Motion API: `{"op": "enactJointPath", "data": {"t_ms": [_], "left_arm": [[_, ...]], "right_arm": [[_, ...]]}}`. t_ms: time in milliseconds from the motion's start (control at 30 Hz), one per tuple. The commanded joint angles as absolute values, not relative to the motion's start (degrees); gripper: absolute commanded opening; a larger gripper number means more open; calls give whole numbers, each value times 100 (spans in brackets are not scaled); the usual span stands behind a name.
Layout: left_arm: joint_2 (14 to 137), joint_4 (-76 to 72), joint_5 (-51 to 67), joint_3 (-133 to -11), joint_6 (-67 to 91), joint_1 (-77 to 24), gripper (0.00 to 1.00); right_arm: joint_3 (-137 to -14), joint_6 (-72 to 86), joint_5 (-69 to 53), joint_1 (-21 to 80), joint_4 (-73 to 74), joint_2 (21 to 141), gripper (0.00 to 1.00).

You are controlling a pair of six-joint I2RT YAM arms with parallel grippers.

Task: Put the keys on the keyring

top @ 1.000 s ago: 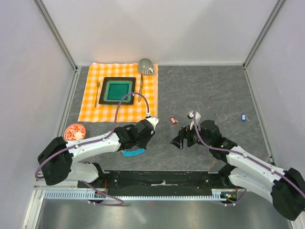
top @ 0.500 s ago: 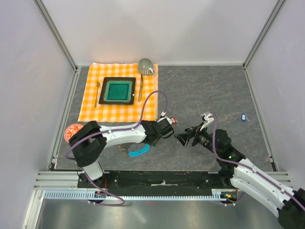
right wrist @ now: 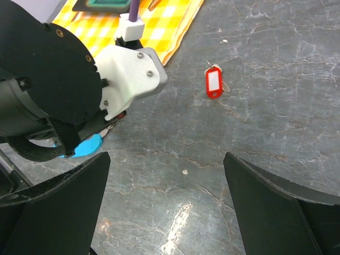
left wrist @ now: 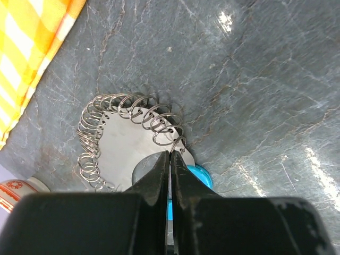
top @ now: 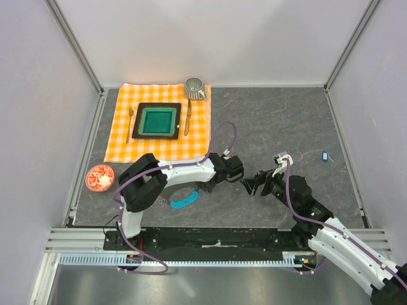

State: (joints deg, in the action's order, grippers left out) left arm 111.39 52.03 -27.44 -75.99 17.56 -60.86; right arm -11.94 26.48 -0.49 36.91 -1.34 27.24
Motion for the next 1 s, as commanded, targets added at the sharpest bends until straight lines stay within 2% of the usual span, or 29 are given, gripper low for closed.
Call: {"op": "enactJointPath", "data": {"t_ms": [0,33,267,300,467,667,800,967], "left_arm": [[11136,5502,-2514,-7787,1731,-6056,10],[11092,5467,-2522,-7787,1775,-6047,11],[10311,4801,-2610,-7463,2118,-6003,44],[10075,4686,-2645,-7297,2179,-5994,46],[9212,3913,-2751,-6418,2899,-5950,46],[7878,2112,-2690,-4722,3612,-5933,43],[7603,1267,-2689,-4001,3823,-5924,41],[7909,958,-2646,-3937,3920,-5897,37]], "right_arm": [[-1459,2461,53,3700,-114,2769,97],[-1511,2426,44,3700,-97,2769,98],[-1819,2207,79,3700,289,2769,98],[-1863,2189,79,3700,307,2751,98],[-1898,2083,114,3700,395,2733,98],[-1881,2030,158,3700,404,2698,98],[-1872,2013,202,3691,396,2689,98],[-1863,2021,220,3700,404,2707,98]]}}
